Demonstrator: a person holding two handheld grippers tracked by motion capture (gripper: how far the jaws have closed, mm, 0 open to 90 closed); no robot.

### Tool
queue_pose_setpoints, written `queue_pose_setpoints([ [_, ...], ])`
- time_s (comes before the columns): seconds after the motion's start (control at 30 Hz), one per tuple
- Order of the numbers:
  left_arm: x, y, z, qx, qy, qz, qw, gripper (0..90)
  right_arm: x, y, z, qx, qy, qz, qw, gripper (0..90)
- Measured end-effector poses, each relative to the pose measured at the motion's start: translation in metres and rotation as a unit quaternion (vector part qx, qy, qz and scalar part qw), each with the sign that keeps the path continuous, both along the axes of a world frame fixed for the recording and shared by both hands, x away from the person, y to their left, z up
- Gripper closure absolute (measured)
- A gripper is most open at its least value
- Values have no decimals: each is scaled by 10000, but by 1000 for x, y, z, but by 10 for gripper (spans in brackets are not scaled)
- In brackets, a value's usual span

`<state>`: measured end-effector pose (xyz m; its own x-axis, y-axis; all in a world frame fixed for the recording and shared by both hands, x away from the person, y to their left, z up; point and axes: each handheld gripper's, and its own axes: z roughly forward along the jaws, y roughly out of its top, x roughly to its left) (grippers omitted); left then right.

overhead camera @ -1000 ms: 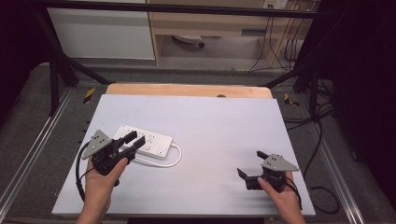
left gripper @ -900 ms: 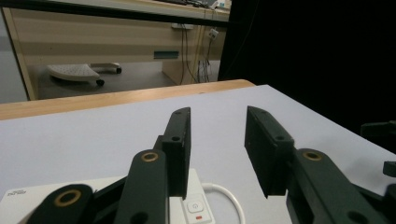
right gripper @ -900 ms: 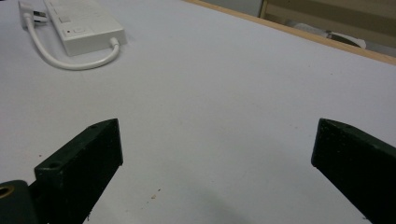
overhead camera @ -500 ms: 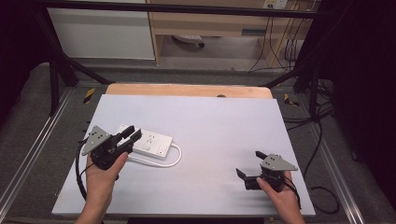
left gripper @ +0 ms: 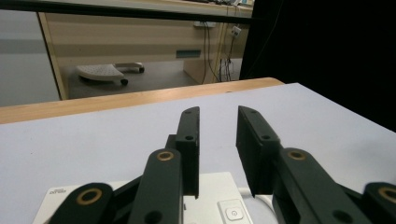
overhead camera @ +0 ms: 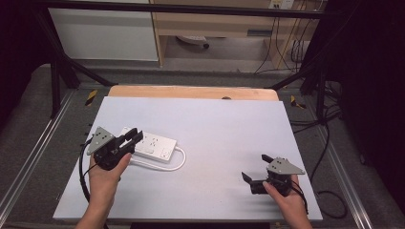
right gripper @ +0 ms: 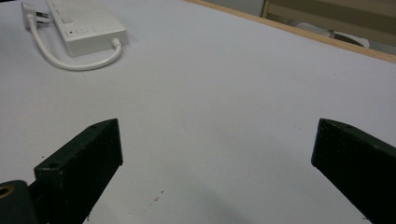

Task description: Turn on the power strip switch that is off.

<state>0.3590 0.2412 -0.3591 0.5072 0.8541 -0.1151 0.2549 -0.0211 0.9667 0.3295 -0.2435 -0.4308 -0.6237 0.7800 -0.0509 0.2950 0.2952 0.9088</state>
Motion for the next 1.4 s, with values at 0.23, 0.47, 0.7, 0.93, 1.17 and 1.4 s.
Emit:
queue_pose_setpoints([
  [0.23,5,0,-5,26,39,-18,10000,781,0,-1,0,-4,2,-11,10000,25],
  [0.47,10,-1,-10,106,116,-38,9999,825,1,-1,-1,-8,35,-23,10000,24],
  [0.7,11,-3,-14,206,144,-70,9997,862,1,-1,-1,-5,37,-30,10000,25],
  [0.93,14,-4,-19,314,235,-87,9992,886,1,-1,-1,-4,45,-32,10000,24],
  [1.17,17,-3,-24,404,313,-95,9986,899,2,-1,-1,-20,40,-28,10000,25],
  [1.4,20,-2,-29,467,408,-56,9981,900,2,-1,-1,-17,38,-27,10000,24],
])
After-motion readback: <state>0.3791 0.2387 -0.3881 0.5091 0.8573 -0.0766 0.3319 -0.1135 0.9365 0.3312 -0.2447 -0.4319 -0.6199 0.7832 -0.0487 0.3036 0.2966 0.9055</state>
